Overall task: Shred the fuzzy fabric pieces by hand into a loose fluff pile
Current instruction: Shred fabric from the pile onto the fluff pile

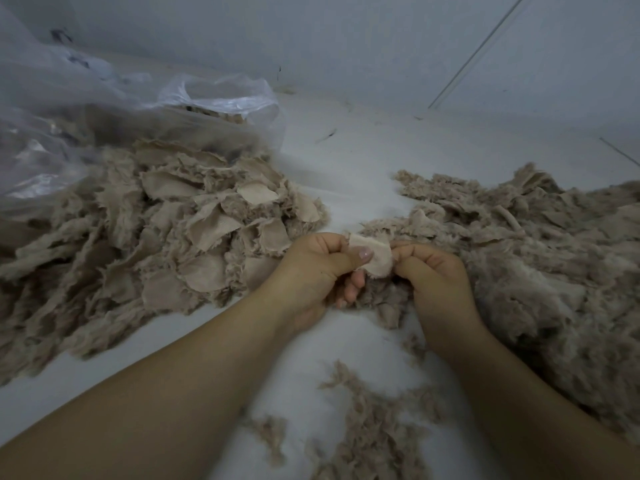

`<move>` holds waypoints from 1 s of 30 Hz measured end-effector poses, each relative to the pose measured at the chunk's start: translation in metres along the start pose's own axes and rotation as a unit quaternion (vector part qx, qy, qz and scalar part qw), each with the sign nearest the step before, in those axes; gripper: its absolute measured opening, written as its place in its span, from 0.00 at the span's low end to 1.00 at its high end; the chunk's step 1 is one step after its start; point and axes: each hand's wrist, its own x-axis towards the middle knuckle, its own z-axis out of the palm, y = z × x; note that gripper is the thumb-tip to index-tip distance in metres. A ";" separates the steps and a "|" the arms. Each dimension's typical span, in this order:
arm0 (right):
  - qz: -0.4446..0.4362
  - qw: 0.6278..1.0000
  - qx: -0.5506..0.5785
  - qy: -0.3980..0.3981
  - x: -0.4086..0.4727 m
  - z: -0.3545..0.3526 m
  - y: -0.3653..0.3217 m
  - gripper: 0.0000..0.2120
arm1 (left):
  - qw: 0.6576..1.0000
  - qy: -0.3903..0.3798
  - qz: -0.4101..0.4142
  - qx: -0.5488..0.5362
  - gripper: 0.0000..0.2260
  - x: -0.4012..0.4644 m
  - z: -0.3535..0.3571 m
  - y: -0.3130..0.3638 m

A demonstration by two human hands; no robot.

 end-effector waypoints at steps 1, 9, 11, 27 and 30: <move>-0.003 1.000 0.009 -0.008 -0.001 0.000 -0.001 0.09 | 1.000 -0.008 0.003 0.008 0.04 0.000 -0.001 0.000; -0.022 1.000 -0.011 -0.018 -0.006 -0.001 -0.004 0.10 | 0.995 -0.071 0.010 0.063 0.12 -0.005 0.000 0.002; -0.022 0.998 0.008 -0.054 -0.005 -0.001 -0.005 0.11 | 0.998 -0.051 0.011 0.044 0.15 -0.003 0.001 0.003; -0.008 1.000 0.002 0.028 0.001 -0.006 0.006 0.15 | 0.995 0.077 0.056 0.037 0.18 -0.005 0.000 0.002; -0.028 1.000 -0.001 0.012 -0.001 -0.004 0.005 0.14 | 0.976 0.032 0.049 0.209 0.15 -0.007 0.007 -0.001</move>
